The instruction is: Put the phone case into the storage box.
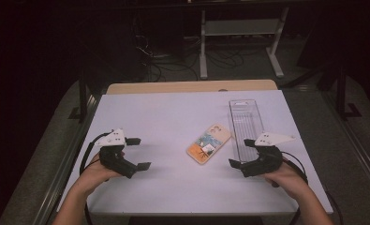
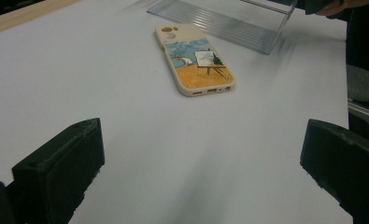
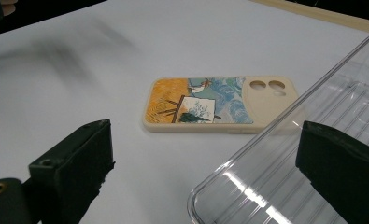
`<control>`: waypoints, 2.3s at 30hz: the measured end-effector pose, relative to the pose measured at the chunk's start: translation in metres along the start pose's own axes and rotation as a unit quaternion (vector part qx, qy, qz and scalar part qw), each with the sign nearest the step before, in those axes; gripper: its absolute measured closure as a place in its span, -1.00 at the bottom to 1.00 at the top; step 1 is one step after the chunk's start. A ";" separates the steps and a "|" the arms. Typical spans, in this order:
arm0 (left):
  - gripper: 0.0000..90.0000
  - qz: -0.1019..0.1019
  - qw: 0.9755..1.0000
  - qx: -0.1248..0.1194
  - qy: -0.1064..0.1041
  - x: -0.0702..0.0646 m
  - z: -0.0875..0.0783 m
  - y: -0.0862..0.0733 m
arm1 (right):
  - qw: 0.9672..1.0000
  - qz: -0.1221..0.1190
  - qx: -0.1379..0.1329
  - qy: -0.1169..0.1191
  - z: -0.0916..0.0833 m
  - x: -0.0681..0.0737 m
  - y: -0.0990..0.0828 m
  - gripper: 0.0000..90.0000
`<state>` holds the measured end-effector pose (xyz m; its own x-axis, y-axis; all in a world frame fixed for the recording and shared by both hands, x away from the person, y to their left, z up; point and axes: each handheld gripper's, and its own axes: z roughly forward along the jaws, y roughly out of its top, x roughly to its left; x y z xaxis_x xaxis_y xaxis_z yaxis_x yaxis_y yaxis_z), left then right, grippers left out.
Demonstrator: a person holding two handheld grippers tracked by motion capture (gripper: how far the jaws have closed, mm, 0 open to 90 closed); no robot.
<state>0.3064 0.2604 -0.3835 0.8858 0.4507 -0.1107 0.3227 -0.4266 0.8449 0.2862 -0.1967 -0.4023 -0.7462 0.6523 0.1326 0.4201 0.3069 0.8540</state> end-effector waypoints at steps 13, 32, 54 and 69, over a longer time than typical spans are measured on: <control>-1.00 0.002 1.000 0.004 -0.008 0.002 0.017 0.008 | 1.000 0.007 -0.003 0.002 -0.002 0.000 0.000 -0.92; -1.00 0.015 0.999 0.004 -0.032 -0.001 0.040 0.029 | 1.000 0.019 -0.012 0.002 -0.005 -0.004 0.001 -0.90; -1.00 0.029 0.998 0.003 -0.054 -0.004 0.064 0.050 | 1.000 0.018 -0.012 -0.003 -0.005 -0.003 -0.001 -0.92; -1.00 0.037 0.997 0.004 -0.073 -0.011 0.085 0.062 | 1.000 0.017 -0.011 -0.009 -0.004 -0.002 -0.001 -0.92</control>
<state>0.3448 0.1625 -0.3740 0.9461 0.2994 -0.1236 0.2567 -0.4605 0.8497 0.2856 -0.2010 -0.4011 -0.7218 0.6748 0.1537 0.4338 0.2681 0.8602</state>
